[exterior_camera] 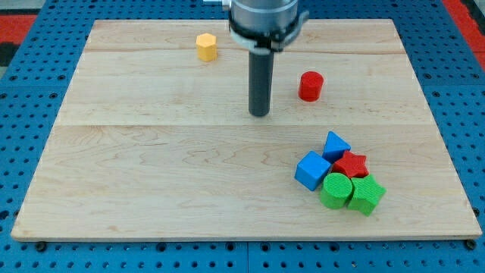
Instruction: Slide the red circle to the top of the blue cube
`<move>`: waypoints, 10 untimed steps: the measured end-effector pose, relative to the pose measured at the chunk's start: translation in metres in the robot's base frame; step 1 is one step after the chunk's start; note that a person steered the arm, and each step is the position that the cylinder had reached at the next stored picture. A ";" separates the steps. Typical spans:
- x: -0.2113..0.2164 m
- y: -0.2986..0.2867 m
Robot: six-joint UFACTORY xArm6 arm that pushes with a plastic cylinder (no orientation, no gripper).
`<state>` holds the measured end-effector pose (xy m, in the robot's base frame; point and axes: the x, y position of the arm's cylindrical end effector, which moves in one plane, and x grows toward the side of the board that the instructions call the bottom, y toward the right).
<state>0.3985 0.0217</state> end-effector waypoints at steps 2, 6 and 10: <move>-0.051 0.080; -0.036 0.144; 0.037 0.097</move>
<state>0.4354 0.1183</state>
